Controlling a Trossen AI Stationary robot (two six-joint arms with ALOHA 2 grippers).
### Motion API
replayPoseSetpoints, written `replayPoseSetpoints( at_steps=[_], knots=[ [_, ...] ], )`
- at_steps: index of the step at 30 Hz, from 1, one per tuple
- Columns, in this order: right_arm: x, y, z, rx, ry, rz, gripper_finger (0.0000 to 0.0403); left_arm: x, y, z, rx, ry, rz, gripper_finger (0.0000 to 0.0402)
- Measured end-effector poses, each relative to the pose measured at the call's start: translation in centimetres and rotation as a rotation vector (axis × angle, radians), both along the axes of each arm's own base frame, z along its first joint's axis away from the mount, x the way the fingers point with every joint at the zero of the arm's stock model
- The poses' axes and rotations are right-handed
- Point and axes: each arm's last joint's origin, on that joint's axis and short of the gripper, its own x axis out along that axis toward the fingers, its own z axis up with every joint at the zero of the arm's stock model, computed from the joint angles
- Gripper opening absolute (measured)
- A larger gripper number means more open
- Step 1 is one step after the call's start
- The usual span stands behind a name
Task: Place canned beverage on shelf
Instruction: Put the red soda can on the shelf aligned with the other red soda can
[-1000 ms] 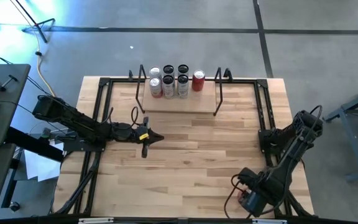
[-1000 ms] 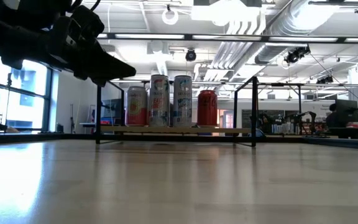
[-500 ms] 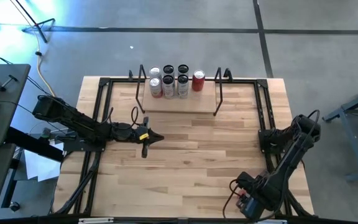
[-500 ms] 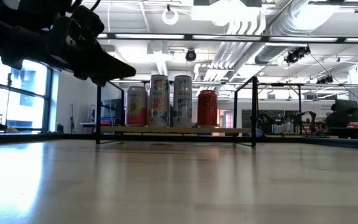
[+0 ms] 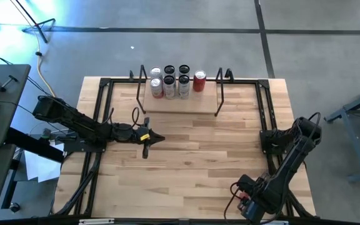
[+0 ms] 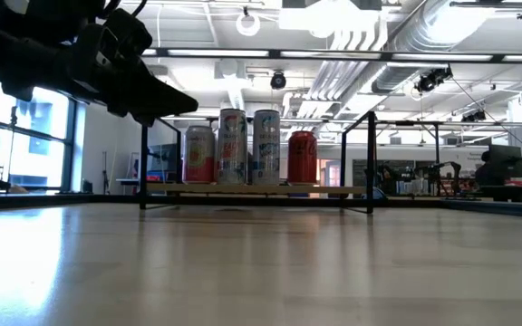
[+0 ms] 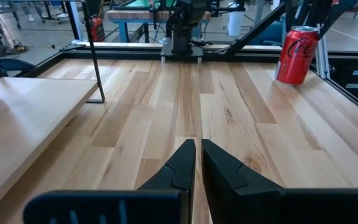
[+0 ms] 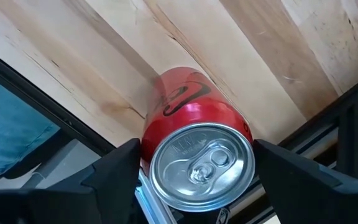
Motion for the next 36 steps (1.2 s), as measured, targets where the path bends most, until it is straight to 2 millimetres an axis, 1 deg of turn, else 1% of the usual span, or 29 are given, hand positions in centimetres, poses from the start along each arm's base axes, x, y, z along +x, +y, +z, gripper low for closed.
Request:
replayPoseSetpoints(
  at_steps=[11,16,20,24,28,36],
  knots=[
    [0.0,0.1,-0.1,-0.005,-0.002,0.003,0.0287,0.0,0.0,0.0,-0.002,0.001,0.0,0.0019],
    [0.0,0.1,-0.2,-0.008,-0.006,0.007,0.026,0.0,0.0,0.0,-0.002,0.001,0.0,0.0019],
    [0.5,-0.2,-0.1,-0.001,-0.007,0.057,0.0236,0.0,0.0,0.0,-0.002,0.002,0.0,0.0019],
    [1.4,-1.3,0.2,0.0,-0.012,0.111,0.0234,0.0,0.0,0.0,-0.002,0.002,0.0,0.0019],
    [2.4,-2.7,0.5,-0.029,-0.023,0.145,0.0233,0.0,0.0,-0.1,-0.001,0.007,0.0,0.0019],
    [5.3,-5.9,0.7,-0.01,-0.013,0.266,0.0229,0.0,0.0,-0.1,0.0,0.015,0.0,0.0019]
  ],
)
